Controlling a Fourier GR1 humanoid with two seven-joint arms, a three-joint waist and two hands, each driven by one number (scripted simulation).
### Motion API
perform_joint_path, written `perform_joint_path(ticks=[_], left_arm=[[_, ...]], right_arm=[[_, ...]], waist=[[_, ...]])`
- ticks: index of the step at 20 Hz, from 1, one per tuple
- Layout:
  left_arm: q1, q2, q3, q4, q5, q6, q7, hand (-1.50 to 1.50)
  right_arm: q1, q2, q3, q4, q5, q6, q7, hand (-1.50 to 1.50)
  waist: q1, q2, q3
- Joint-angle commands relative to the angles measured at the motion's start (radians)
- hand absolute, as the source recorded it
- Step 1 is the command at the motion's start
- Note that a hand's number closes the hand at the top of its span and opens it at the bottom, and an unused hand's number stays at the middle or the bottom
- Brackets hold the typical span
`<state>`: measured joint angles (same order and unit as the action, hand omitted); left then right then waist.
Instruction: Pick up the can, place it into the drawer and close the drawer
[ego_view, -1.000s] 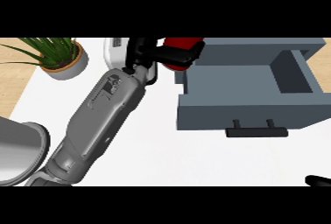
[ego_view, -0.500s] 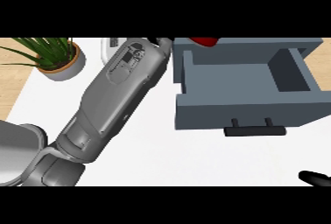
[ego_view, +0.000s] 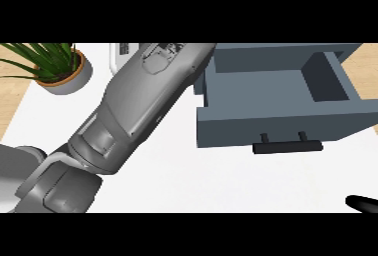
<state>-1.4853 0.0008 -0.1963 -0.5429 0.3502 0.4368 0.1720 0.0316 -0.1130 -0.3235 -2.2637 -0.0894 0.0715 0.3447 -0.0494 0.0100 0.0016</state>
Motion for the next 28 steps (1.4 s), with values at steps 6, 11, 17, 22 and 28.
perform_joint_path(ticks=[6,11,17,22,28], left_arm=[[-0.080,-0.001,-0.072,0.164,0.057,0.057,-0.079,1.50],[-0.118,-0.001,-0.121,0.193,0.108,0.169,-0.051,-1.50],[-0.141,-0.001,-0.130,0.228,0.140,0.225,-0.076,-1.50],[-0.133,-0.001,-0.109,0.243,0.171,0.200,-0.140,-1.50],[-0.122,-0.001,-0.104,0.238,0.219,0.199,-0.154,-1.50]], right_arm=[[-0.055,-0.032,-0.005,-0.001,-0.023,-0.002,0.043,-1.50],[-0.077,-0.044,0.014,0.021,-0.034,0.020,0.038,-1.50],[-0.096,-0.072,0.018,0.019,0.006,0.020,0.048,-1.50],[-0.119,-0.089,0.081,0.016,0.106,0.030,0.009,-1.50],[-0.198,-0.206,0.108,0.114,0.254,0.087,-0.103,-1.50]], waist=[[-0.030,0.008,0.001],[-0.064,0.014,0.003],[-0.066,0.017,0.002],[-0.055,0.021,0.001],[-0.035,0.026,0.001]])
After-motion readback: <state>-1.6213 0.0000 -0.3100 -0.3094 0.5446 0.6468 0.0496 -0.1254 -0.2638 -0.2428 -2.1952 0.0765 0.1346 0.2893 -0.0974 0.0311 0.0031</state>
